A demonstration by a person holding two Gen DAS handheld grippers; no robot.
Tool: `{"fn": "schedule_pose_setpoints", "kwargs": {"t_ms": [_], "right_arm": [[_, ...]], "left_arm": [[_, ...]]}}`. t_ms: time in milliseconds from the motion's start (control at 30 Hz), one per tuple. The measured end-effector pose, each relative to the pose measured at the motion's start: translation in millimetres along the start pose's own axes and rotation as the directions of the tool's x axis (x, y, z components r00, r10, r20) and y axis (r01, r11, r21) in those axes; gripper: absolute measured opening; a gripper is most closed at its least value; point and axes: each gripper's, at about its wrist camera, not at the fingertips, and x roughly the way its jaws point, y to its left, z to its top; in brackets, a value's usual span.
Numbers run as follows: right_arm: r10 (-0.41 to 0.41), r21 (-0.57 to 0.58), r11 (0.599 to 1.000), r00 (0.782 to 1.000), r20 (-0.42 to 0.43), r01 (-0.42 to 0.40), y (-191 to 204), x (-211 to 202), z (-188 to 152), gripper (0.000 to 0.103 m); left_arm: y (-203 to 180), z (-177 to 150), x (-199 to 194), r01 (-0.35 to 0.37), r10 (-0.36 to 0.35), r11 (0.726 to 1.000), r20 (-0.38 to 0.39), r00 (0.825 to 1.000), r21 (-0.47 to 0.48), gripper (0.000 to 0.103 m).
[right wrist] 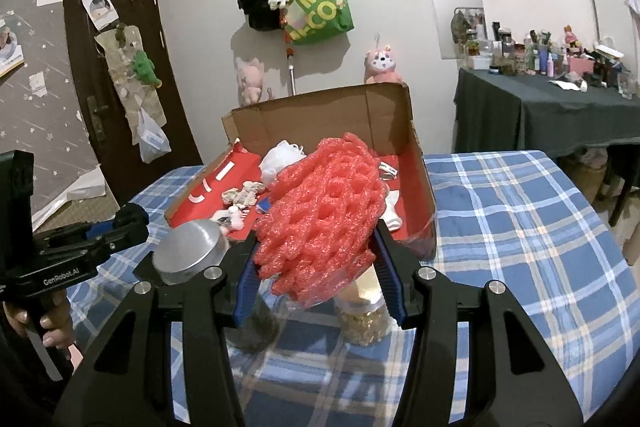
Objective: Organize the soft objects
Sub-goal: 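Carry the mesh bag with the right tool while the left tool carries the black ball into the box, then lower the mesh bag into the box with the right tool while the left tool lowers the black ball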
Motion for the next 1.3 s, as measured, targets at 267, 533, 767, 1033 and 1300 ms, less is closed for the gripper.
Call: {"fn": "schedule_pose_setpoints", "kwargs": {"t_ms": [267,533,767,1033,1300], "right_arm": [[0.045,-0.015,0.999,0.995,-0.087,-0.046,-11,31,21,0.049],[0.133,-0.055,0.987,0.959,-0.251,-0.151,-13,81,48,0.051],[0.196,-0.035,0.972,0.884,-0.425,-0.232,-17,138,64,0.051],[0.203,-0.007,0.967,0.792,-0.576,-0.253,-21,194,78,0.051],[0.152,0.014,0.981,0.719,-0.679,-0.194,-30,237,68,0.051]], "left_arm": [[8,18,37,0.077,-0.073,0.996,-0.1,0.992,0.035,0.033],[8,44,77,0.172,-0.148,0.98,-0.213,0.966,0.101,0.033],[6,67,126,0.27,-0.216,0.955,-0.338,0.916,0.121,0.033],[-4,85,176,0.3,-0.205,0.941,-0.443,0.873,0.156,0.033],[-8,80,211,0.278,-0.144,0.941,-0.518,0.843,0.192,0.034]]}}
